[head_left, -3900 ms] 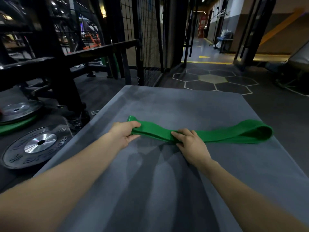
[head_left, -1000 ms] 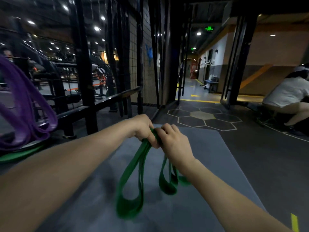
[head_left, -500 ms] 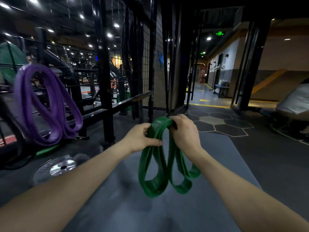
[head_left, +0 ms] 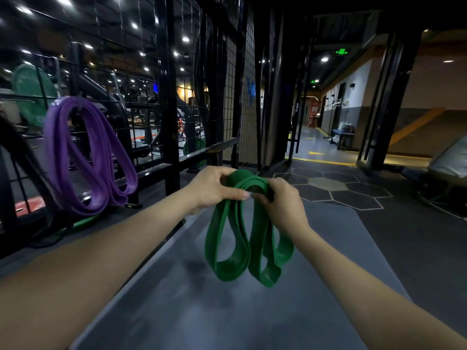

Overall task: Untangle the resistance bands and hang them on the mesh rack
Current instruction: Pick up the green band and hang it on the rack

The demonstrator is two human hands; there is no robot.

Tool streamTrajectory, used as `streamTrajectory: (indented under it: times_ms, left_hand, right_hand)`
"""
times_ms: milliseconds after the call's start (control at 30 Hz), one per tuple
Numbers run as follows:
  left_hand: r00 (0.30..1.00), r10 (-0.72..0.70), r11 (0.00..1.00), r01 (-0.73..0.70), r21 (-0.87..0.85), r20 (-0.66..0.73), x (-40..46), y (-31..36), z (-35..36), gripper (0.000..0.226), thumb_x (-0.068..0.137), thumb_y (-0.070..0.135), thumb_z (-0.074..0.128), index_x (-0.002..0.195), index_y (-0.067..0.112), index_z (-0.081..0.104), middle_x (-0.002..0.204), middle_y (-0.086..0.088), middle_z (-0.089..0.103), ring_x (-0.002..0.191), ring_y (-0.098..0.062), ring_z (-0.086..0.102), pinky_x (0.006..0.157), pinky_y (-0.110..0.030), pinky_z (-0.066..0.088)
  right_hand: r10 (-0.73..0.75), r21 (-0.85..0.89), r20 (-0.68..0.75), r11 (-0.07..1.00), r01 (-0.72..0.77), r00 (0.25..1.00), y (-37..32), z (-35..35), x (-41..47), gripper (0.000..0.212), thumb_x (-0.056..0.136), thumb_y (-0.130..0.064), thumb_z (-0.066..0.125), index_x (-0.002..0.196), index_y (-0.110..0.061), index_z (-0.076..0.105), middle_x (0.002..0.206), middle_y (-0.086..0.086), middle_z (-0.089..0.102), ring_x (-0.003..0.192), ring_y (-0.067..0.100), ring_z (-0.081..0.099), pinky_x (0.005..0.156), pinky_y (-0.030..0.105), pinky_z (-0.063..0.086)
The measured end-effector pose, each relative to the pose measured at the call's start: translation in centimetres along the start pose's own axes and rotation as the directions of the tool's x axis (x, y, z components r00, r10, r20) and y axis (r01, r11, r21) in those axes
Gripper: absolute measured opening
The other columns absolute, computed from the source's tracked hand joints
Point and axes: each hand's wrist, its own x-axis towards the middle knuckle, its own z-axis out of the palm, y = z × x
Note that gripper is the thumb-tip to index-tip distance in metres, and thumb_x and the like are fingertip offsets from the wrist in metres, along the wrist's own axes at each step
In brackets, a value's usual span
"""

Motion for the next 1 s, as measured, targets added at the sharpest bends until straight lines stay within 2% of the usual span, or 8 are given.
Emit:
streamTrajectory:
  times_ms: [100,300,400,467,533,700,767,1000]
  left_hand:
    - [1.000,-0.021,0.997,0.021,-0.073,0.004,0.0,-0.2,-0.5,0.038,0.067,0.006,0.079,0.102,0.016,0.069,0.096,-0.002,0.072,0.089,-0.012,0.068,0.077,-0.022,0.054]
    - [0.993,-0.120,0.972,0.120,-0.201,0.011,-0.6,0.5,-1.9,0.028,0.077,-0.004,0.068,0.104,0.004,0.065,0.082,-0.002,0.071,0.068,-0.009,0.069,0.059,-0.017,0.053]
    - [0.988,-0.152,0.987,0.154,0.051,-0.036,-0.6,0.9,-2.8,0.053,0.074,0.013,0.076,0.120,0.011,0.050,0.106,-0.003,0.059,0.089,-0.012,0.063,0.069,-0.019,0.053]
    - [0.989,-0.092,0.952,0.122,0.282,-0.116,-0.4,0.8,-3.6,0.081,0.067,0.033,0.080,0.133,0.020,0.035,0.120,0.000,0.041,0.110,-0.015,0.048,0.092,-0.029,0.047]
    - [0.979,0.015,0.920,0.066,0.387,-0.202,-0.2,0.9,-4.3,0.083,0.063,0.043,0.080,0.130,0.023,0.036,0.121,0.002,0.035,0.113,-0.014,0.042,0.099,-0.032,0.041]
    - [0.890,0.217,0.788,0.083,0.610,-0.402,0.7,0.7,-7.5,0.045,0.062,0.045,0.081,0.083,0.024,0.047,0.081,0.009,0.044,0.068,-0.005,0.042,0.059,-0.022,0.034]
    - [0.878,0.244,0.717,0.122,0.686,-0.411,1.3,0.8,-8.9,0.044,0.060,0.049,0.080,0.073,0.026,0.046,0.074,0.010,0.047,0.065,-0.007,0.046,0.057,-0.026,0.036]
    - [0.851,0.223,0.625,0.249,0.740,-0.475,5.2,2.1,-11.9,0.050,0.057,0.050,0.082,0.077,0.018,0.049,0.075,0.004,0.055,0.069,-0.014,0.053,0.053,-0.027,0.038]
  right_hand:
    - [-0.085,0.007,-0.024,0.996,0.085,0.996,0.0,0.1,-0.4,0.040,0.088,-0.021,0.061,0.126,-0.014,0.053,0.117,0.004,0.057,0.106,0.023,0.054,0.082,0.033,0.045]
    - [-0.175,-0.053,-0.088,0.984,0.171,0.981,-1.6,0.9,1.3,0.027,0.092,-0.016,0.051,0.118,-0.012,0.057,0.109,0.007,0.059,0.097,0.029,0.057,0.072,0.036,0.044]
    - [-0.207,-0.063,-0.082,0.977,0.202,0.975,-2.6,1.6,2.8,0.026,0.092,-0.017,0.052,0.115,-0.011,0.059,0.106,0.009,0.060,0.094,0.031,0.057,0.070,0.036,0.042]
    - [-0.230,-0.058,-0.069,0.972,0.226,0.971,-3.5,2.2,4.0,0.024,0.090,-0.016,0.053,0.112,-0.009,0.060,0.105,0.011,0.060,0.092,0.033,0.058,0.069,0.037,0.045]
    - [-0.253,-0.049,-0.064,0.967,0.250,0.965,-4.2,3.0,5.1,0.023,0.090,-0.015,0.053,0.111,-0.009,0.060,0.104,0.011,0.061,0.091,0.033,0.058,0.069,0.039,0.048]
    - [-0.345,-0.015,-0.086,0.938,0.345,0.935,-6.3,5.1,8.2,0.027,0.091,-0.020,0.053,0.116,-0.011,0.060,0.104,0.010,0.061,0.093,0.031,0.059,0.070,0.040,0.049]
    - [-0.358,0.005,-0.089,0.933,0.360,0.929,-7.1,5.9,9.7,0.028,0.091,-0.021,0.054,0.116,-0.010,0.060,0.104,0.010,0.061,0.094,0.031,0.059,0.072,0.041,0.049]
    - [-0.331,0.041,-0.148,0.940,0.340,0.932,-9.0,8.4,14.8,0.027,0.090,-0.016,0.052,0.115,-0.012,0.060,0.107,0.008,0.062,0.095,0.028,0.058,0.074,0.036,0.046]
